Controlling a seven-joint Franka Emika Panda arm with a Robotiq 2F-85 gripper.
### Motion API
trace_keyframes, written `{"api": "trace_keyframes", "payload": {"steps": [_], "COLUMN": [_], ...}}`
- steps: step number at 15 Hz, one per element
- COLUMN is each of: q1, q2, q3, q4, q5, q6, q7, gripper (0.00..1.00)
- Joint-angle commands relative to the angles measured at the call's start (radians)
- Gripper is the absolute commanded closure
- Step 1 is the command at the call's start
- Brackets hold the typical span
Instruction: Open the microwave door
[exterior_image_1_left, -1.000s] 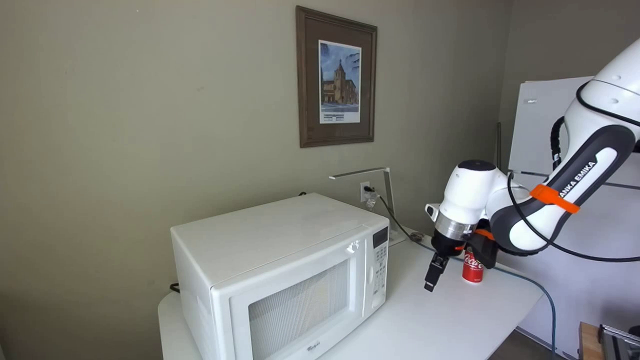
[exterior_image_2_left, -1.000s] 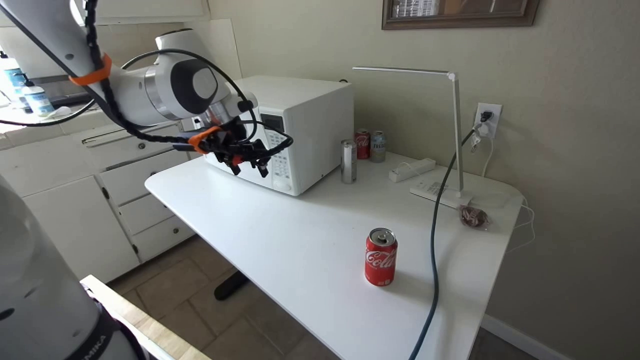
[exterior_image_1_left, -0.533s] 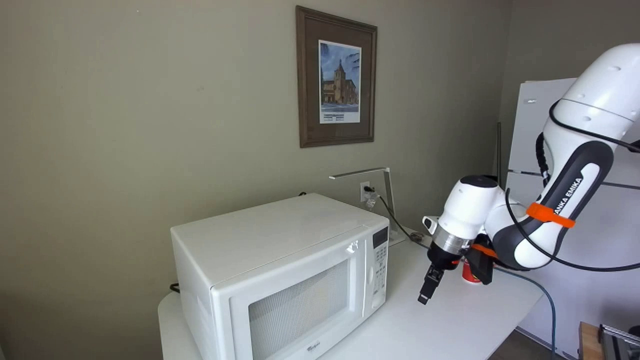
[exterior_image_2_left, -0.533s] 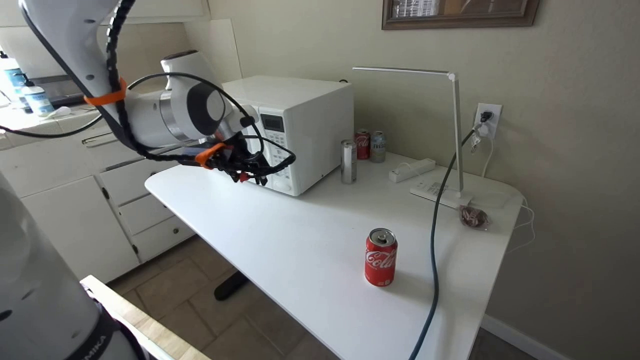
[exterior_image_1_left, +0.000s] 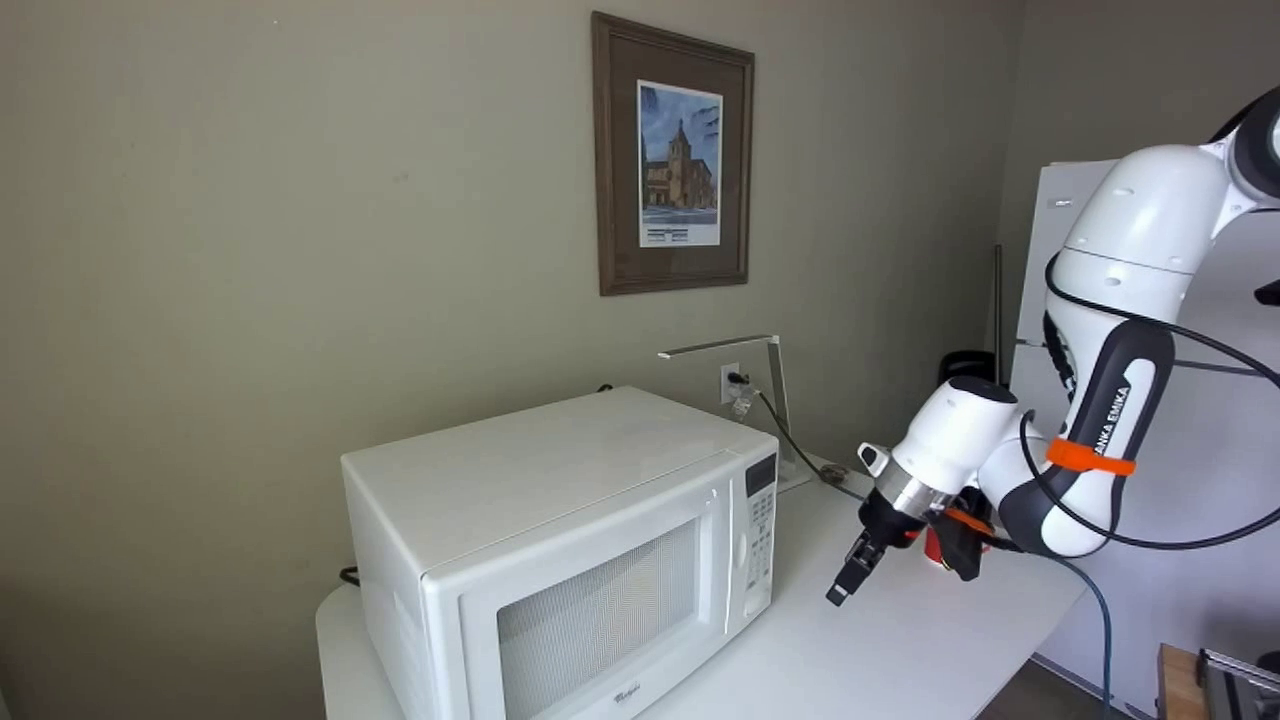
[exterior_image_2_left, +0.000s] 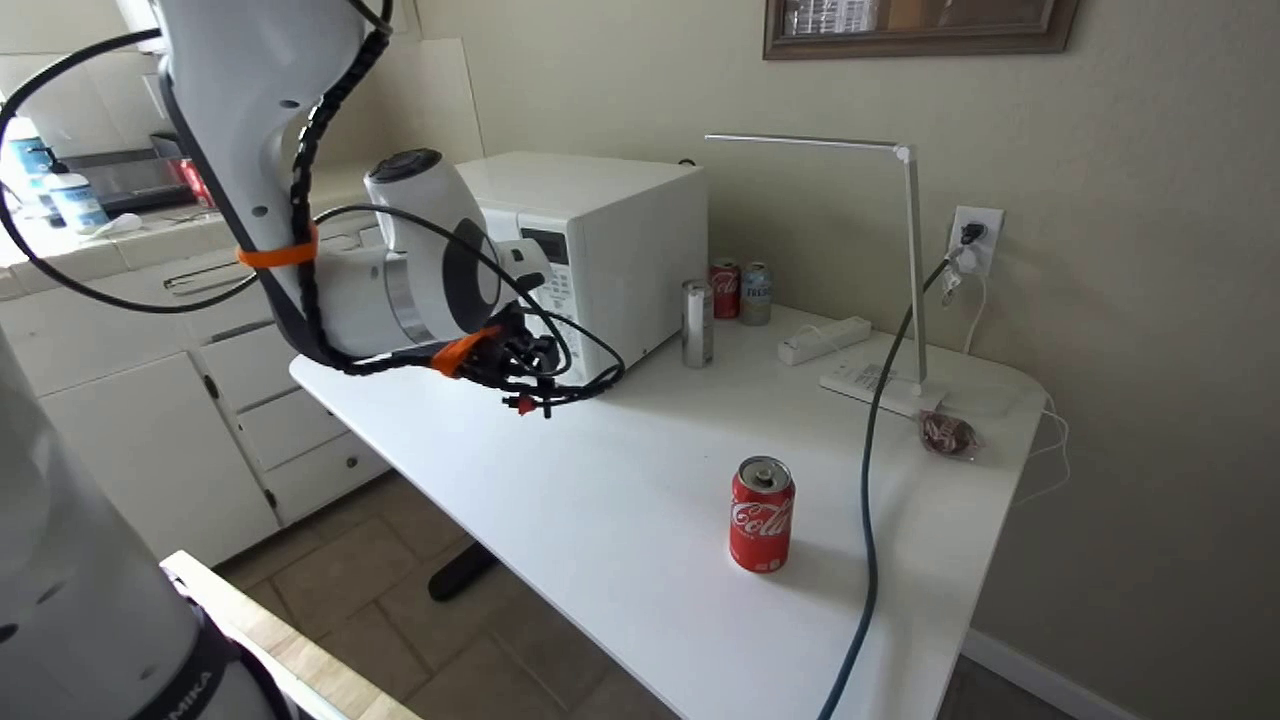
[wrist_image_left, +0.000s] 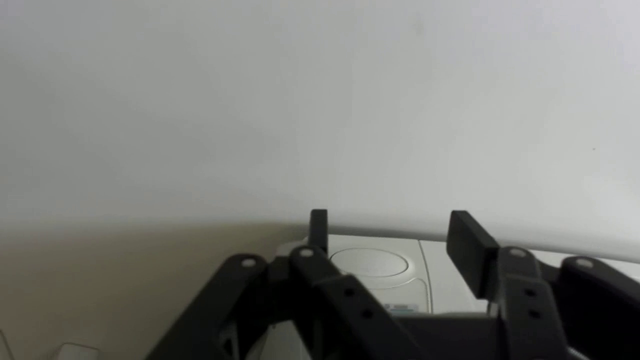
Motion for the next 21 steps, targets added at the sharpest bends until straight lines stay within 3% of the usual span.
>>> {"api": "trace_keyframes", "payload": {"steps": [1,5,7,9,10,12,18,21], "q1": [0.093,0.247,0.347,0.419,0.339,0.364,0.343,0.358], "q2": [0.036,0.151,0.249,0.348,0.234,0.28,0.252,0.293], "q3": [-0.144,-0.286,-0.33,-0.318,-0.304,-0.3,-0.304,-0.275], "q4": [0.001,0.0,-0.002,-0.004,-0.005,0.004,0.008,0.009], "q5": [0.043,0.257,0.397,0.482,0.394,0.407,0.403,0.404], "q6": [0.124,0.256,0.351,0.436,0.327,0.343,0.339,0.384], "q7": [-0.086,-0.258,-0.316,-0.302,-0.27,-0.258,-0.259,-0.225], "gripper": [0.66,0.98,1.0,1.0,1.0,0.99,1.0,1.0]}}
